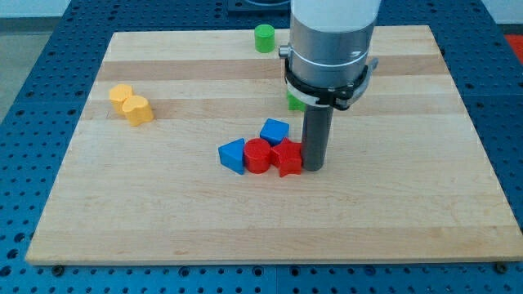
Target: Place your arm to the left center
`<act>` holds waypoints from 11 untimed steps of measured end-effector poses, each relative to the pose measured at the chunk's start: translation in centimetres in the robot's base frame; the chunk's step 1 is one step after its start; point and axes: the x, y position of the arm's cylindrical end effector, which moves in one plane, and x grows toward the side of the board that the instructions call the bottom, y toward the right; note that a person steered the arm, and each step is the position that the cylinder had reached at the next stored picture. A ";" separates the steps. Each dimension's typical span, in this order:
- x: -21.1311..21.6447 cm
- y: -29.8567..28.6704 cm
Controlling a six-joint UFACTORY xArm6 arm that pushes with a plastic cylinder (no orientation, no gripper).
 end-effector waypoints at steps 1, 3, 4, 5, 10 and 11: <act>0.0 0.0; 10.6 -0.4; 12.4 -4.5; 12.4 -9.8; 2.6 -25.2; -2.8 -27.5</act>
